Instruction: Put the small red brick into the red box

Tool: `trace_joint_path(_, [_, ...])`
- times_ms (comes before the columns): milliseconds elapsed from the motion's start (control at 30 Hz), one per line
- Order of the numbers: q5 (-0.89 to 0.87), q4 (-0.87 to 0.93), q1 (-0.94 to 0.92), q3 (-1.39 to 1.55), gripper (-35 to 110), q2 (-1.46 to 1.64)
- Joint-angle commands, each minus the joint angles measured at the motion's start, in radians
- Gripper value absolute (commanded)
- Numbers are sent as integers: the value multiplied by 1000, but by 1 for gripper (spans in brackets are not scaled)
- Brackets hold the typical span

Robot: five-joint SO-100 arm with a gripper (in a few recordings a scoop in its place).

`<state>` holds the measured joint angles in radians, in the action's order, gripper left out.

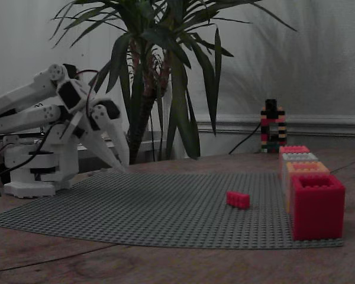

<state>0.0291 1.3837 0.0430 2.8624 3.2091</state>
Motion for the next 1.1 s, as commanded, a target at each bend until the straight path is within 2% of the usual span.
trace_joint_path(0, [8,26,21,-9,0,11])
trace_joint_path(500, [12,14,20,-14,0,-2])
trace_joint_path(733, [2,-112,18,-222,0,-310])
trace_joint_path(833, [187,-225,12,-345,0,-514])
trace_joint_path(867, [302,-239,0,-400,0,-597])
trace_joint_path(1067, [618,-261,-71,-769,3,-1025])
